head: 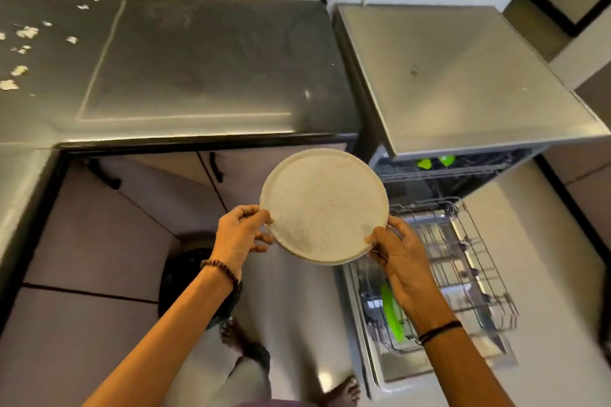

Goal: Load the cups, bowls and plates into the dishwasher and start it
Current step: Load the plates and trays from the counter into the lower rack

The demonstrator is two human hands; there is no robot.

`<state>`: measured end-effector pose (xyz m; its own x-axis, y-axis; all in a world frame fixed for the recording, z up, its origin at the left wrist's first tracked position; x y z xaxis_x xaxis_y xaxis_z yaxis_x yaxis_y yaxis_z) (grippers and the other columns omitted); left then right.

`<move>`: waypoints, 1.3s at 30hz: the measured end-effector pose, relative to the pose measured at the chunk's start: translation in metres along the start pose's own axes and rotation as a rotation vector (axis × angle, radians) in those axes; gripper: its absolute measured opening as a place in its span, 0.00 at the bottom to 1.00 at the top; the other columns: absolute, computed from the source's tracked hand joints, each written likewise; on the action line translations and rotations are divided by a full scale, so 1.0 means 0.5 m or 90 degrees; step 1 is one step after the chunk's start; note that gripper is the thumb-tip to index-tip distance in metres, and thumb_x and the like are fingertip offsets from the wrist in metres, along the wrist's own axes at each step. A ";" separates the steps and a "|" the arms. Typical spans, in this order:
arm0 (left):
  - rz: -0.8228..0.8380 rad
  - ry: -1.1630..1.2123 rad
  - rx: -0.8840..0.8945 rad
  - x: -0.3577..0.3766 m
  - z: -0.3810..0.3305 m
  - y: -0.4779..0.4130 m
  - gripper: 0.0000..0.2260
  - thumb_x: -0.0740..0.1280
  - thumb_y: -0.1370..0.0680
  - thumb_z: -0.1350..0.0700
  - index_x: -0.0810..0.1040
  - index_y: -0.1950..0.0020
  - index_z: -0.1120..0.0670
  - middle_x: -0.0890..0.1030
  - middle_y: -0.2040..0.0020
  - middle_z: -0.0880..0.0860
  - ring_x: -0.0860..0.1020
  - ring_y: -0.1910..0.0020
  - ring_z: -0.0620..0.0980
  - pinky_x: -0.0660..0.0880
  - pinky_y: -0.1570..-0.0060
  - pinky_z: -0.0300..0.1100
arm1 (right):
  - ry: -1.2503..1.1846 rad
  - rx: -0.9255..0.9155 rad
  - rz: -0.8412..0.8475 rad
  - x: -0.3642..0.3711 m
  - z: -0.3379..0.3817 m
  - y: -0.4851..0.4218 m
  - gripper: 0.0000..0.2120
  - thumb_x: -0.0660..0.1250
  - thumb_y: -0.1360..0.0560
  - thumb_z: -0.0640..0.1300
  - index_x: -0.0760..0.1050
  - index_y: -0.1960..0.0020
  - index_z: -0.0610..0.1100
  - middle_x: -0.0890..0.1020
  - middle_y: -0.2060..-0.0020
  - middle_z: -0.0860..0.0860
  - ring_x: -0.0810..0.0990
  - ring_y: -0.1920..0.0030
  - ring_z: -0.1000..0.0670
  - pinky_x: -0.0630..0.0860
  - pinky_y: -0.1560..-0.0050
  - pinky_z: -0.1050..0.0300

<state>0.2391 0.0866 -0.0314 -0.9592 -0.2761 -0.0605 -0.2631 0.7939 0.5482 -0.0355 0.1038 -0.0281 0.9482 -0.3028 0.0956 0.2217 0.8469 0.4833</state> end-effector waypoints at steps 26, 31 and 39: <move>0.218 -0.250 -0.143 0.656 0.369 0.017 0.07 0.71 0.27 0.66 0.77 0.50 0.60 0.83 0.61 0.60 0.81 0.68 0.52 0.80 0.72 0.40 | -0.049 0.133 -0.216 -0.692 -0.195 -0.109 0.15 0.71 0.26 0.36 0.76 0.40 0.41 0.85 0.52 0.46 0.83 0.51 0.46 0.81 0.59 0.59; 0.247 -0.282 -0.151 0.733 0.436 -0.029 0.06 0.71 0.27 0.66 0.79 0.55 0.57 0.83 0.63 0.59 0.82 0.70 0.49 0.81 0.68 0.40 | -0.034 0.145 -0.240 -0.752 -0.224 -0.163 0.20 0.74 0.27 0.40 0.75 0.37 0.40 0.84 0.45 0.45 0.83 0.47 0.46 0.81 0.61 0.61; 0.302 -0.236 -0.297 0.839 0.595 -0.037 0.10 0.68 0.26 0.70 0.78 0.45 0.66 0.82 0.62 0.61 0.83 0.70 0.49 0.81 0.66 0.39 | 0.176 0.052 -0.271 -0.859 -0.253 -0.216 0.15 0.73 0.25 0.41 0.73 0.41 0.43 0.83 0.46 0.44 0.85 0.51 0.46 0.84 0.59 0.52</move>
<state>-0.1893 0.1172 -0.3149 -0.9522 0.3029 0.0387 0.1781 0.4480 0.8761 -0.4378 0.1979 -0.2314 0.8053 -0.4767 -0.3526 0.5928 0.6341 0.4965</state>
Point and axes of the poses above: each hand's wrist, its own y-axis away from the middle knuckle, its own x-axis out of the palm, z = x × y, the point moved 6 cm from there along -y, towards the middle knuckle
